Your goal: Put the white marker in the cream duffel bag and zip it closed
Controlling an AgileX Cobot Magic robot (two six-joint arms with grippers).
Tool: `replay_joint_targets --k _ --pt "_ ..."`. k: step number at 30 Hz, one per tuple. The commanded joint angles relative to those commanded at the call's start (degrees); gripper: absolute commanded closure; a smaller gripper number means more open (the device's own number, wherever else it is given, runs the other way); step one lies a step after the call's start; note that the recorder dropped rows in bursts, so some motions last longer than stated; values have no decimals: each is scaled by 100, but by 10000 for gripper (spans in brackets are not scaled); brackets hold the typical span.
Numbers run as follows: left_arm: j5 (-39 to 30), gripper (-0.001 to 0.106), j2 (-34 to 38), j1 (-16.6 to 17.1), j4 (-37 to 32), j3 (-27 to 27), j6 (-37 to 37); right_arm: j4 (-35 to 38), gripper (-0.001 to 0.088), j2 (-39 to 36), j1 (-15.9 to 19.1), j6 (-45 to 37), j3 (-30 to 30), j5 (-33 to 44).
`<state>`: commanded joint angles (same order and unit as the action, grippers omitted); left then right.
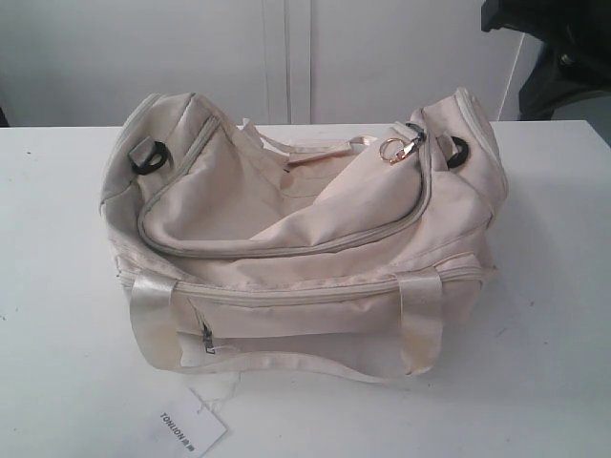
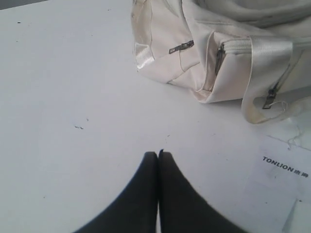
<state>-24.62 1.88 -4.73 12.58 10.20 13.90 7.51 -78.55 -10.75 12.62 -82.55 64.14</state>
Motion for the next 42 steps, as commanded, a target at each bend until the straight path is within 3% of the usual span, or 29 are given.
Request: replay_joint_targets --k 8,16,23,33,42 --pt "89 1053 -188 0 -256 -355 13 0 868 0 0 0 0 -20" --pt "75 1053 -188 0 -367 -391 -11 0 868 0 0 0 0 -20" --pt "100 1053 -188 0 -1258 -404 -1010 0 868 0 0 0 0 -20" --pt "163 1053 -188 0 -1307 -605 -1390 0 868 0 0 0 0 -20" --pt "866 1053 -188 0 -1307 -1020 -1585 0 868 0 0 0 0 -20"
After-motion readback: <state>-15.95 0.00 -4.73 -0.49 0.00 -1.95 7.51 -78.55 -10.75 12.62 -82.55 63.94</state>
